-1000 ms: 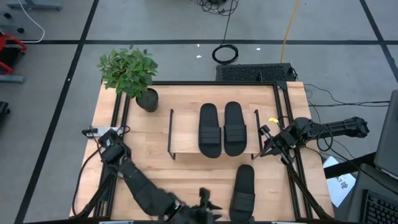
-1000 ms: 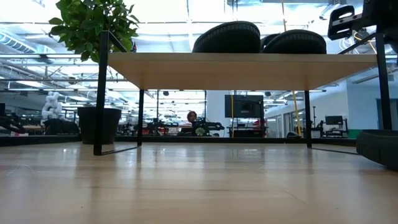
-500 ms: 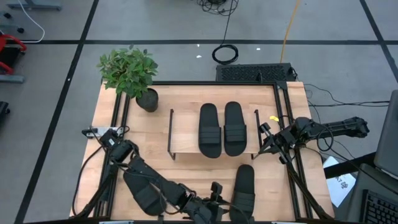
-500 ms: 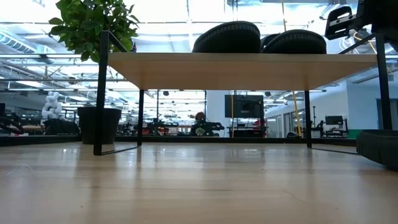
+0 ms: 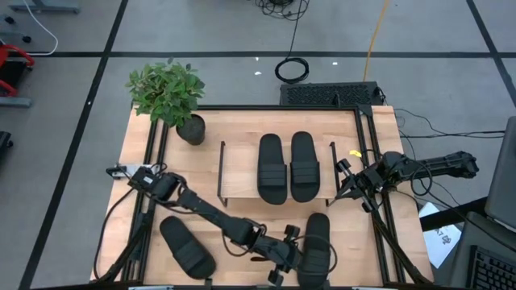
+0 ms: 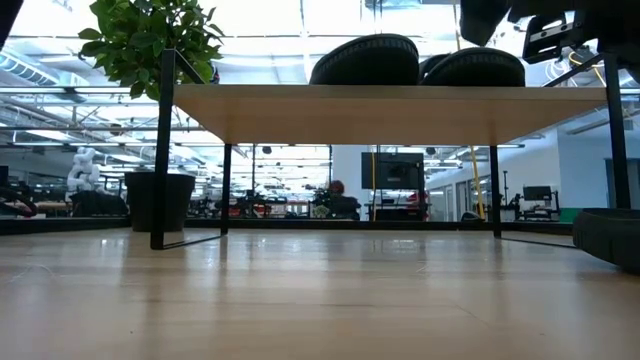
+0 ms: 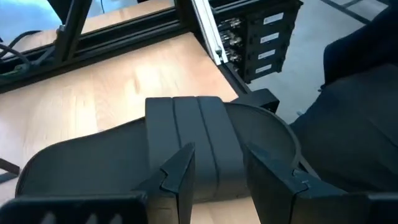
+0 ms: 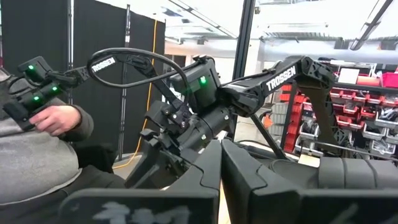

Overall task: Pick and place slides into the shelf
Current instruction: Put the black slide under the shelf

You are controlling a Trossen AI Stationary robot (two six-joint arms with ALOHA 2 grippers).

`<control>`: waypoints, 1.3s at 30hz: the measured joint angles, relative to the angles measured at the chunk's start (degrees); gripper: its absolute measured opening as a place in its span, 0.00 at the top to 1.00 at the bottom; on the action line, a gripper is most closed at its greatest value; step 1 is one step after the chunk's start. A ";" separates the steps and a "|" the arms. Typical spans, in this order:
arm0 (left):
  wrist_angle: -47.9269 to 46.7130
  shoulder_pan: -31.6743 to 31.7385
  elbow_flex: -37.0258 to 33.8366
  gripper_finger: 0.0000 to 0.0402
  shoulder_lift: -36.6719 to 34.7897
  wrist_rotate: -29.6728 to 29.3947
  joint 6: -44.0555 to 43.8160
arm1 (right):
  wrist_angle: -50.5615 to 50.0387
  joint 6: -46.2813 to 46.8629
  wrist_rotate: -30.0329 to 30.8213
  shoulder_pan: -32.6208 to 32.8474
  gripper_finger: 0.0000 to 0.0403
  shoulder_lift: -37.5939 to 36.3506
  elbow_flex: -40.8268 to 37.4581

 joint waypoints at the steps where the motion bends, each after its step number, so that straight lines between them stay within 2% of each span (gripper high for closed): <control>1: 0.00 0.16 0.00 0.67 0.00 0.02 0.22 | -0.01 0.00 0.00 0.00 1.00 0.00 0.00; 6: 0.72 0.50 0.00 0.67 0.00 -2.36 3.01 | -0.02 0.00 0.00 0.00 1.00 0.00 0.00; 14: 2.32 0.48 0.00 0.67 0.00 -2.56 9.05 | -0.02 0.01 -0.02 0.00 1.00 0.00 0.00; 22: 7.45 0.74 0.00 0.67 0.02 -2.39 4.13 | -0.02 0.02 -0.02 0.00 1.00 0.00 0.00; 25: 6.93 1.71 0.00 0.66 0.02 1.14 2.44 | -0.02 0.00 -0.02 0.00 1.00 0.00 0.00; 28: 5.67 3.22 0.00 0.61 0.02 8.38 -2.06 | -0.02 0.02 -0.02 -0.01 1.00 0.00 0.00; 30: 4.49 3.93 0.00 0.54 0.02 10.78 -3.84 | -0.02 0.00 -0.02 0.00 1.00 0.00 0.00; 39: 1.39 4.60 0.00 0.21 0.02 8.13 -2.70 | -0.02 0.00 -0.02 -0.02 1.00 0.00 0.00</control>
